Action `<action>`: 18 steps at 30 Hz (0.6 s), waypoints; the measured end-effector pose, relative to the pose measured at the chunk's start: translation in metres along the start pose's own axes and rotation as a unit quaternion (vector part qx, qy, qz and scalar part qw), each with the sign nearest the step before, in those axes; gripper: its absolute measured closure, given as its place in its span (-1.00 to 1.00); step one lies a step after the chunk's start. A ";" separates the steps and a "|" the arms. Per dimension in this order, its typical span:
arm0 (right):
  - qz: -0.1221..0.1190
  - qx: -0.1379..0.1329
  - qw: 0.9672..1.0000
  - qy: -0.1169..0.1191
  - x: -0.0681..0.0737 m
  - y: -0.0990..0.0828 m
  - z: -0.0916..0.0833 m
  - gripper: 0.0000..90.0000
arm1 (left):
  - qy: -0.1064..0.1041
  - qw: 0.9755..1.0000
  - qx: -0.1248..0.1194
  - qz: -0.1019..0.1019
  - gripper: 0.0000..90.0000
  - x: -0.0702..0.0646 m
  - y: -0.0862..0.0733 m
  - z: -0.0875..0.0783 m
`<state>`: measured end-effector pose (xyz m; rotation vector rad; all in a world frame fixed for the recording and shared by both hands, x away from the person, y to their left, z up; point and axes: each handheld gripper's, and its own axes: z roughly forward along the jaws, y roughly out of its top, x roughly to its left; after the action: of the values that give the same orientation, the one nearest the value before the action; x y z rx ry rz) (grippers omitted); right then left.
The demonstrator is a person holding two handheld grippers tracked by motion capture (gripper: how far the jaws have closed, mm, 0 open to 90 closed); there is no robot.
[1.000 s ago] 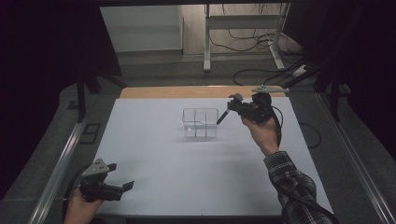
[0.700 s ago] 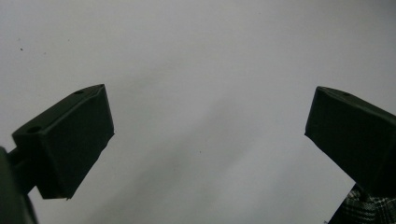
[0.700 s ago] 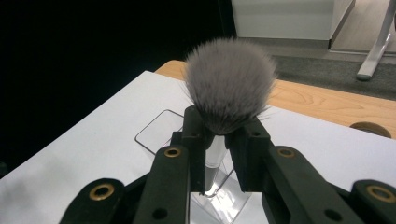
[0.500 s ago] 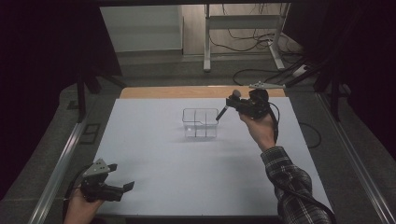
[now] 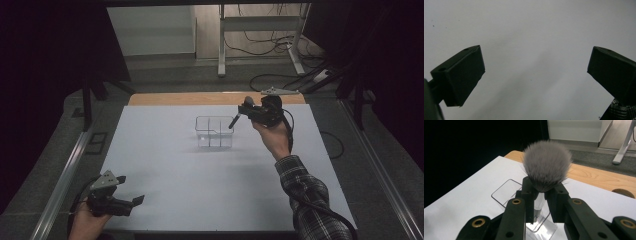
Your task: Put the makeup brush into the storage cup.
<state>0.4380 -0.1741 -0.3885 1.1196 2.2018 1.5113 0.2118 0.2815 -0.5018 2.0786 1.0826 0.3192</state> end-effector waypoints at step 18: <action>-0.015 0.014 1.000 -0.002 0.004 -0.012 0.019 0.70 | 0.001 1.000 -0.001 0.000 -0.97 0.001 0.000 0.000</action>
<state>0.4408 -0.1603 -0.4062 1.0922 2.2335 1.4709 0.2120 0.2821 -0.5019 2.0761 1.0829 0.3228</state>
